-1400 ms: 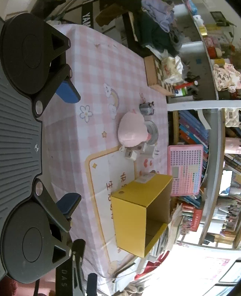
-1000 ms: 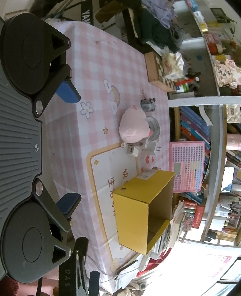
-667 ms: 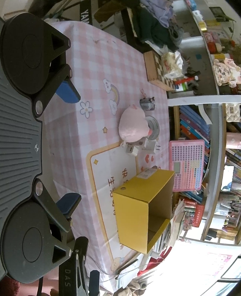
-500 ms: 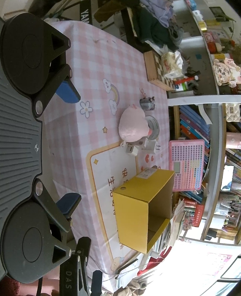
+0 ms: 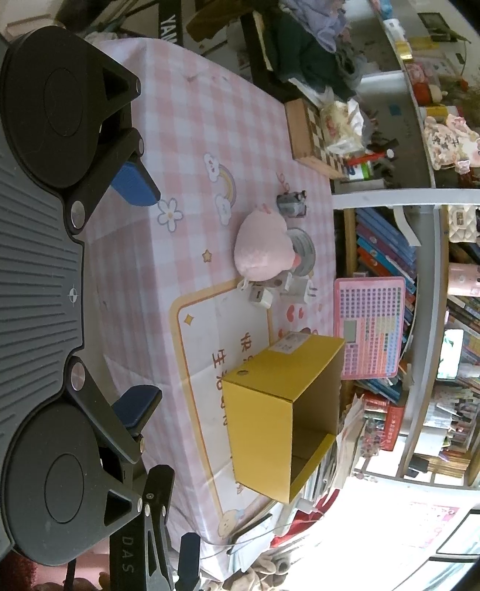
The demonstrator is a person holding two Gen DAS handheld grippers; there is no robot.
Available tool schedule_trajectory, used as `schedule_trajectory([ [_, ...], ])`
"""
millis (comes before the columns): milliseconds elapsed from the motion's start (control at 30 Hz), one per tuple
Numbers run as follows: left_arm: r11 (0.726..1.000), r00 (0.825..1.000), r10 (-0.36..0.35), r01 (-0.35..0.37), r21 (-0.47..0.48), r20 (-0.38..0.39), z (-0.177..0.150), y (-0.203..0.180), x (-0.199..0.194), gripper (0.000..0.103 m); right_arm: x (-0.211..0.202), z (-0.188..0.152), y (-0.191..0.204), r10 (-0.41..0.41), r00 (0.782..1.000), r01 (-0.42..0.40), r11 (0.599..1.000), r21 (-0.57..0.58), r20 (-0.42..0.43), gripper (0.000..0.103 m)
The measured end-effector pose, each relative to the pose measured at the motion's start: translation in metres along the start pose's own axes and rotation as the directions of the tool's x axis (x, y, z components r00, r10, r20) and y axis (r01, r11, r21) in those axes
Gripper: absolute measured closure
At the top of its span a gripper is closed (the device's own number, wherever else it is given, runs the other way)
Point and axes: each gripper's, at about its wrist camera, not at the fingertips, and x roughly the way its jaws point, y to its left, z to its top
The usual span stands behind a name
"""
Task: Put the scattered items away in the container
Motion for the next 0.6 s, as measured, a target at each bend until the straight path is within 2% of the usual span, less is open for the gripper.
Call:
schedule_trajectory([
  [133, 1.000, 1.000, -0.004, 0.004, -0.003, -0.002, 0.0003, 0.0014, 0.0010, 0.000, -0.0001, 0.0005, 0.0000, -0.003, 1.000, 0.003, 1.000, -0.008, 0.004, 0.000],
  [233, 0.999, 0.999, -0.034, 0.034, -0.011, -0.002, 0.0009, 0.0035, 0.0006, 0.000, -0.0012, 0.0008, 0.0019, -0.003, 1.000, 0.003, 1.000, -0.015, 0.017, 0.000],
  [367, 1.000, 1.000, -0.025, 0.025, 0.007, 0.014, 0.0014, 0.0018, -0.0016, 0.000, -0.0007, 0.0012, 0.0028, -0.002, 1.000, 0.003, 1.000, -0.013, 0.018, 0.000],
  [600, 0.999, 0.999, -0.041, 0.041, -0.009, -0.008, 0.0029, 0.0053, 0.0040, 0.000, 0.0023, 0.0013, 0.0048, 0.003, 1.000, -0.003, 1.000, -0.019, 0.002, 0.001],
])
